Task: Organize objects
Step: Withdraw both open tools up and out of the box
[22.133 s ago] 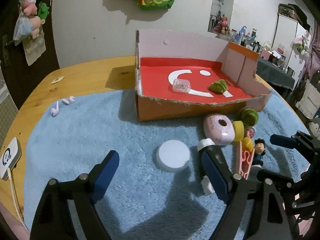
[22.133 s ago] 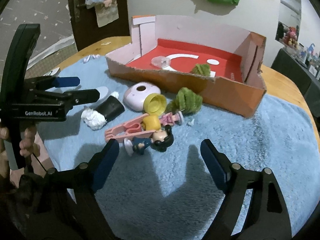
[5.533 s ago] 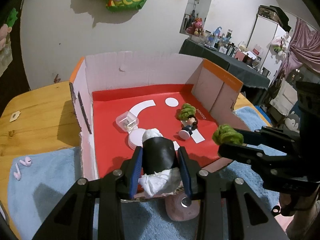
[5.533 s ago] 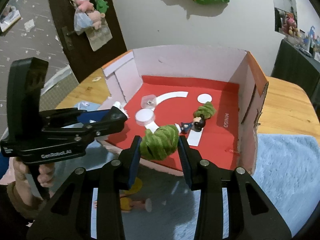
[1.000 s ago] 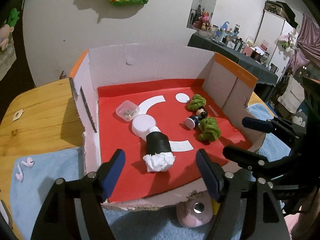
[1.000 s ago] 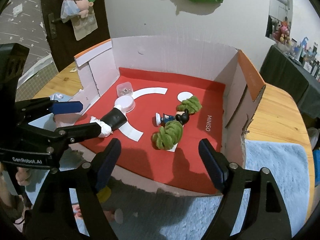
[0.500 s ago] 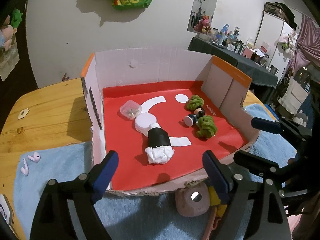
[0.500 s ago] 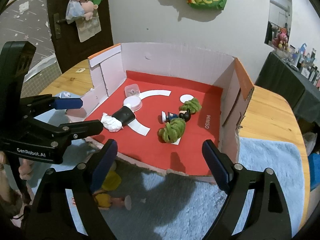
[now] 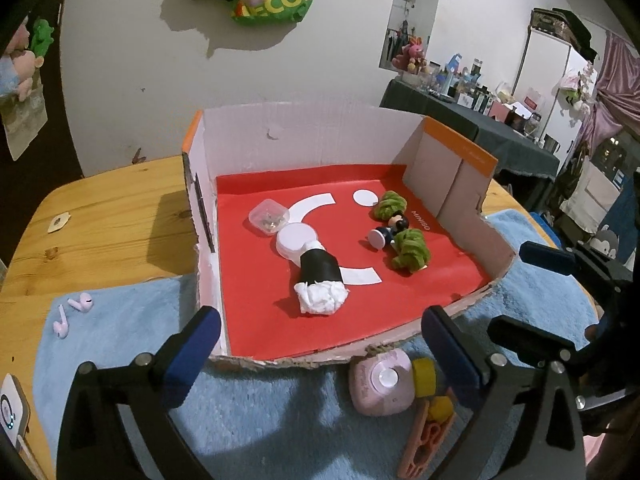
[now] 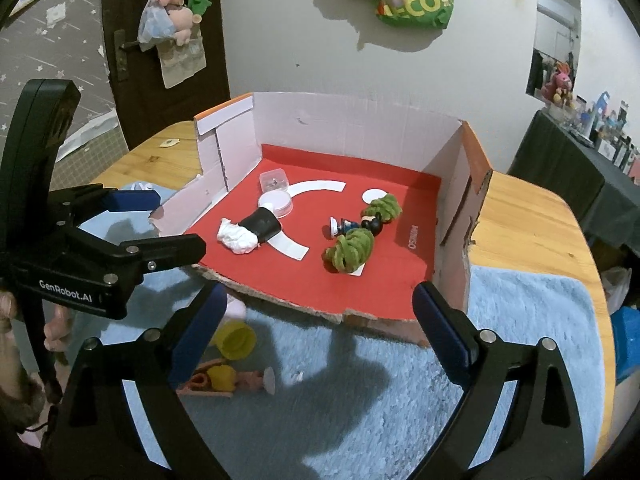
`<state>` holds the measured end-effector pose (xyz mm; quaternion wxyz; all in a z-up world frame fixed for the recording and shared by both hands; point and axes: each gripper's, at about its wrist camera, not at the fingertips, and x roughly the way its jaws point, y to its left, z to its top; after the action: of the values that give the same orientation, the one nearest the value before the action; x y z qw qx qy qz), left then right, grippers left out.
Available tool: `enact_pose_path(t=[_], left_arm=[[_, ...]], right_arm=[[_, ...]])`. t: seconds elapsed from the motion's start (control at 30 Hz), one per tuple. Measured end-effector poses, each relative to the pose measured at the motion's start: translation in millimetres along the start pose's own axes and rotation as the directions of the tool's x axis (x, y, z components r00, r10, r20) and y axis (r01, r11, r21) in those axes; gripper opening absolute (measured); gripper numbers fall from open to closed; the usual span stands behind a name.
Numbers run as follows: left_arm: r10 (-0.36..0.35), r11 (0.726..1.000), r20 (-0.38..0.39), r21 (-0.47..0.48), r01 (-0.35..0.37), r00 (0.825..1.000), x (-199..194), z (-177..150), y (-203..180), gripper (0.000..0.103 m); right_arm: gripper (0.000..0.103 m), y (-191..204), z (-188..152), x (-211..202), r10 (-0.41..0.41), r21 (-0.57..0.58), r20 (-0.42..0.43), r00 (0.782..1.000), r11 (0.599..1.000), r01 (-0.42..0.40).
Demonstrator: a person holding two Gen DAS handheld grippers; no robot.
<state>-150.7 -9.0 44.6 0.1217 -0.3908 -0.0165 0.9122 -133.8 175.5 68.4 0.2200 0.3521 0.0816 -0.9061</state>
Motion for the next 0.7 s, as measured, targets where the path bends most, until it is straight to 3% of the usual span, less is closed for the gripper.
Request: enact_pose_path(t=[0.7], left_arm=[[0.013,1.0,-0.013,0.01,-0.012,1.0,-14,-26,-5,0.103]], right_arm=[[0.098,6,-25,-15,0.009,0.01,-0.011,1.0,1.0,-0.009]])
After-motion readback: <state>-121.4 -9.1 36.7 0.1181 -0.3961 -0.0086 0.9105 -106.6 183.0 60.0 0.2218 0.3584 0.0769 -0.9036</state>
